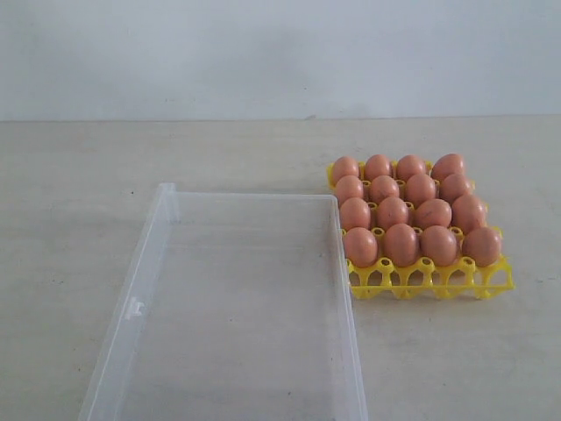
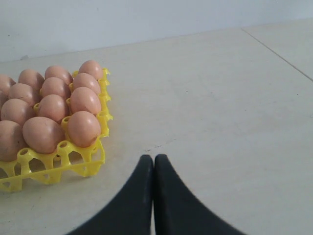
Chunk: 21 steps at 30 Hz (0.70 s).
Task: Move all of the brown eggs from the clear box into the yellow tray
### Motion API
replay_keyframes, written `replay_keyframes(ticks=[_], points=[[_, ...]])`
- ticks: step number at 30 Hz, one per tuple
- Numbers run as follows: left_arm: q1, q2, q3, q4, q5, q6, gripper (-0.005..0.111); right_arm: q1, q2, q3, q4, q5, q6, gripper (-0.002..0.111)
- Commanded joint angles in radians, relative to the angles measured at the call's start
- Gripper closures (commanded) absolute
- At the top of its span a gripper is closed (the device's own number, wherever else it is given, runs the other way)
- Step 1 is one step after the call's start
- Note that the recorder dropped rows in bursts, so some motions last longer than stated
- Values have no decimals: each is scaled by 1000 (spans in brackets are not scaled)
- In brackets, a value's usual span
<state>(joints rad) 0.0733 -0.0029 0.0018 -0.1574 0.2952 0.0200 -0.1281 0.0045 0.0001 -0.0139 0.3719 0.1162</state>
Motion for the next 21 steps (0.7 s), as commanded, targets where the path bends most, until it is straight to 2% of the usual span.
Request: replay_keyframes(ticks=[1,6,15,21], points=[[-1,3,-2,-1,8,-1,111,-2,-5,0,2,-5,2,109],[-1,3,-2,-1,3,-1,111,-2,-5,0,2,-5,2,109],[-1,3,-2,-3,-86,-1,111,-2,-5,0,2,-6,2,109],[-1,3,-2,-3,-82,-1,111,-2,-5,0,2,-6,2,109]])
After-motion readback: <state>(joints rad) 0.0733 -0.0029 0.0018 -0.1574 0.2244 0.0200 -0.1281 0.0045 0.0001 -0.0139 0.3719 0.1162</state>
